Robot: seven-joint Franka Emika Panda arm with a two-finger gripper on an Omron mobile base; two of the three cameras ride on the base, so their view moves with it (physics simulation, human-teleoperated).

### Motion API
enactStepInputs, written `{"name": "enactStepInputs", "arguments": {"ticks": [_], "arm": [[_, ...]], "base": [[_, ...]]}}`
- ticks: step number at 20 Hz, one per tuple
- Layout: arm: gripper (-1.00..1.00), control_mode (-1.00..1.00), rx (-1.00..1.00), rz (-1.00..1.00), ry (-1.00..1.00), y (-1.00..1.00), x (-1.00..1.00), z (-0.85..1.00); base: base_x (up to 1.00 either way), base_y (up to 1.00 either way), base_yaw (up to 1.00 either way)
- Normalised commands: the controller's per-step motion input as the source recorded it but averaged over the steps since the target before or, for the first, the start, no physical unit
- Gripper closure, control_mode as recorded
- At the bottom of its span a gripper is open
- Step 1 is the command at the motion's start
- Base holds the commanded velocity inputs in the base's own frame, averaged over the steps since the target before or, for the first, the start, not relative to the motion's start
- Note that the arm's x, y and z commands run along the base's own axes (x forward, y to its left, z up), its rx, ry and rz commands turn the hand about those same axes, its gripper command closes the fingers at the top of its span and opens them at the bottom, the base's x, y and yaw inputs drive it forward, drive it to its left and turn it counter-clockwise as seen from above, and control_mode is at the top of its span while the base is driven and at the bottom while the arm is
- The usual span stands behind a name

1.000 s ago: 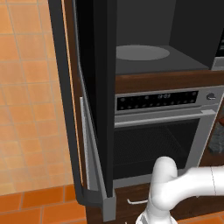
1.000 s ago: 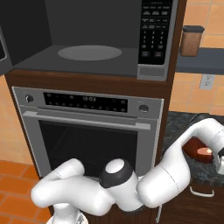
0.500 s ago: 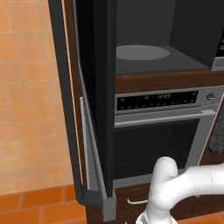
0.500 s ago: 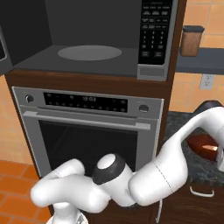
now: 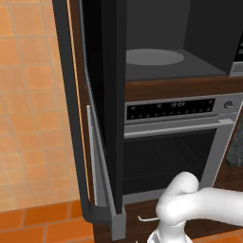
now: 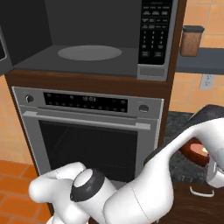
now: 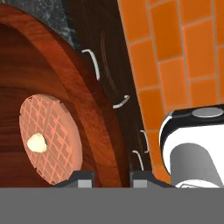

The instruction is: Open the microwave, place the bowl with waffle inside the microwave, then close the microwave door and turn it on.

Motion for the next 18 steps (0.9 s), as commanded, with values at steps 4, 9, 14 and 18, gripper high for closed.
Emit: {"name": "enactStepInputs", "arguments": {"ticks": [4, 9, 14, 18], "arm": [[1.00, -1.00, 0.00, -0.04, -0.16, 0.54, -0.93, 0.58], [1.00, -1.00, -0.03, -0.02, -0.23, 0.88, -0.48, 0.51], [1.00, -1.00, -0.07, 0.00, -0.30, 1.00, -0.23, 0.31], [1.00, -1.00, -0.05, 0.00, -0.21, 1.00, -0.36, 0.43]], "base": [[0.00, 0.00, 0.00], [0.00, 0.00, 0.00], [0.00, 0.00, 0.00], [0.00, 0.00, 0.00]]}}
